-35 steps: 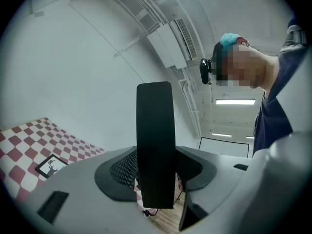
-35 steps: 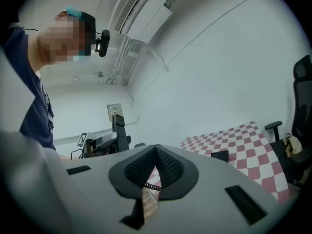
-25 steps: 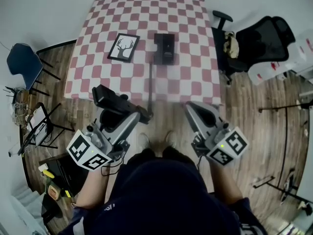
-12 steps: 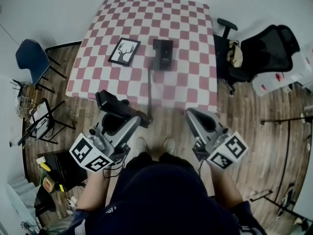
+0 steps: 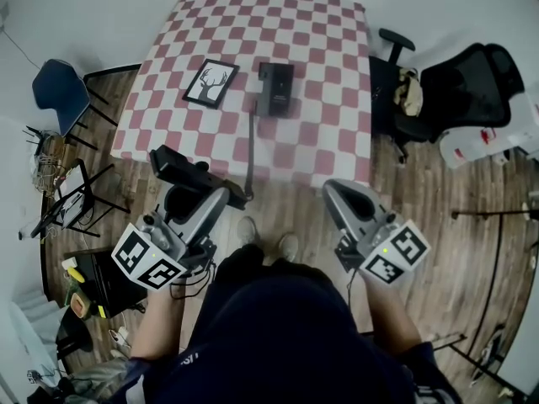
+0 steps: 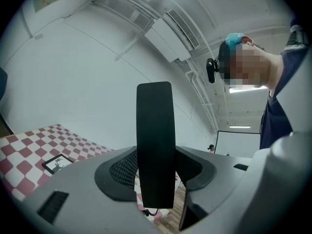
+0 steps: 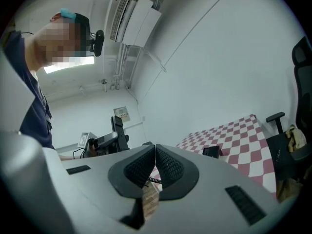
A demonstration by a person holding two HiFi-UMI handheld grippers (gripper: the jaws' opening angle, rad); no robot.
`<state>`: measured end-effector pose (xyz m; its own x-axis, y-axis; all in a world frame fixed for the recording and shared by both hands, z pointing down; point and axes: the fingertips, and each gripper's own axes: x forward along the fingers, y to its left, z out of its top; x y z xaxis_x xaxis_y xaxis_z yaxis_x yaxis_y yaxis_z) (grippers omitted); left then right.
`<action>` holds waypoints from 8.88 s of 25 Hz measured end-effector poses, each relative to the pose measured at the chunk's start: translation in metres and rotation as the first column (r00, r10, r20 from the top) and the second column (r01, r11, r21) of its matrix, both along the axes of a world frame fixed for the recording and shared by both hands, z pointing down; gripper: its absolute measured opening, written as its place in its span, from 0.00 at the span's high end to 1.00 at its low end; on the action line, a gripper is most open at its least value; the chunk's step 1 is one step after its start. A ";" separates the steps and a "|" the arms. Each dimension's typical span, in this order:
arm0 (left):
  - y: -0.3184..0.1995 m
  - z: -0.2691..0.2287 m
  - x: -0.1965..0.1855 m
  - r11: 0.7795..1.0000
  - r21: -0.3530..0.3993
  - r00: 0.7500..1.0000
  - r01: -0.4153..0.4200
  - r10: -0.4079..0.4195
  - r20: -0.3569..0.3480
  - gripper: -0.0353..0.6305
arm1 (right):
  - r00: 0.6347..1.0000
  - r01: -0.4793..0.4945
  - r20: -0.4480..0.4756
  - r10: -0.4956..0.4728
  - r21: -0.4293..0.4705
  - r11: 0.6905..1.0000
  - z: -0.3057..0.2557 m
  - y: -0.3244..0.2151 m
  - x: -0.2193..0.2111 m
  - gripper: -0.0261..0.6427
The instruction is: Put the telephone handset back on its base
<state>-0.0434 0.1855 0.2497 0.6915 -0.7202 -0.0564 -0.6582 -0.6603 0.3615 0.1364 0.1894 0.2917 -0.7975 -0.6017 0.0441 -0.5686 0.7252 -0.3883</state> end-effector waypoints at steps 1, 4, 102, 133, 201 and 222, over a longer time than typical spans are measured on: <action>-0.002 0.000 0.001 1.000 0.001 1.000 0.001 -0.001 0.002 0.57 | 1.000 -0.001 0.001 0.001 -0.002 1.000 0.001 -0.002 0.001 0.94; -0.008 0.002 0.002 1.000 0.001 1.000 0.001 -0.001 0.001 0.57 | 1.000 0.004 0.001 -0.004 -0.006 1.000 0.004 -0.010 0.000 0.94; -0.355 0.343 0.032 0.695 -0.692 0.881 0.194 0.186 0.434 0.57 | 0.996 -0.078 -0.078 0.051 -0.392 0.917 0.166 -0.279 0.010 0.94; -0.357 0.362 0.036 0.653 -0.738 0.944 0.169 0.109 0.312 0.57 | 0.996 -0.063 -0.078 0.034 -0.419 0.906 0.175 -0.276 0.004 0.94; -0.283 0.086 -0.021 0.971 -0.195 0.959 -0.136 0.179 0.221 0.90 | 0.985 -0.101 -0.152 0.083 -0.116 0.988 0.041 -0.282 -0.093 0.94; -0.284 0.091 -0.012 0.968 -0.213 0.961 -0.129 0.175 0.216 0.90 | 0.983 -0.068 -0.175 0.049 -0.104 0.992 0.043 -0.283 -0.091 0.94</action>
<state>-0.0557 -0.0987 0.3411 0.7709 -0.5863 0.2488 -0.6362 -0.6909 0.3434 0.0450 -0.0931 0.3342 -0.7358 -0.6313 0.2449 -0.6739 0.6474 -0.3559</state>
